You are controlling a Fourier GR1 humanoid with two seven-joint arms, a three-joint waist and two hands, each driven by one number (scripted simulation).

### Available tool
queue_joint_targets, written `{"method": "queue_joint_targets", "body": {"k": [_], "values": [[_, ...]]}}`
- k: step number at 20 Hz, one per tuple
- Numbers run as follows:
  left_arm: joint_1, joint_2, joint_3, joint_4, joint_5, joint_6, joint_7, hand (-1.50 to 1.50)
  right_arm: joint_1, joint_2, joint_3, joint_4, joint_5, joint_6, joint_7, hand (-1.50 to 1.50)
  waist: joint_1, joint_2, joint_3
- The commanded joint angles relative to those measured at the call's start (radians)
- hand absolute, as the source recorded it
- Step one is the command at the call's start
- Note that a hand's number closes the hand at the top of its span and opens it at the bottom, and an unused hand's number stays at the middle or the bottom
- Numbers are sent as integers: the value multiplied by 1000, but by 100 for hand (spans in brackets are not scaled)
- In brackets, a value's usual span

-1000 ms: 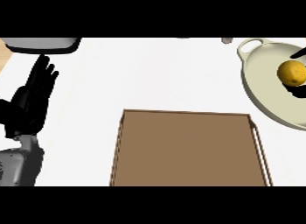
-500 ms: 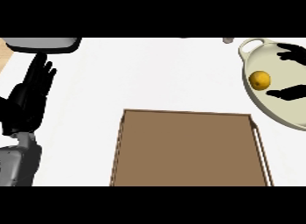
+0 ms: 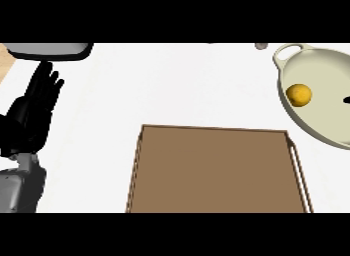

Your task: Pick the lemon from the tray and place it in the pot

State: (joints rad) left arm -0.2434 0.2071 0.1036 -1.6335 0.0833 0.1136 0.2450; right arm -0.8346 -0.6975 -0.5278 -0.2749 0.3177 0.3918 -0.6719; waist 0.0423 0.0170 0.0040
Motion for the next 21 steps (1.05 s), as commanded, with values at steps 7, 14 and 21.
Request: {"method": "queue_joint_targets", "body": {"k": [7,14,21], "values": [[2,-17,-19,-28,-5,7,30,0,51,-203,-55,88,-49,215,-49,-150,12,9,4],[25,-38,-27,-1,-27,19,-22,0,94,-288,-42,77,-51,333,-51,-150,2,8,5],[-9,-6,1,-17,4,-7,-3,0,126,-269,-46,73,-66,294,-74,-150,12,11,7]]}}
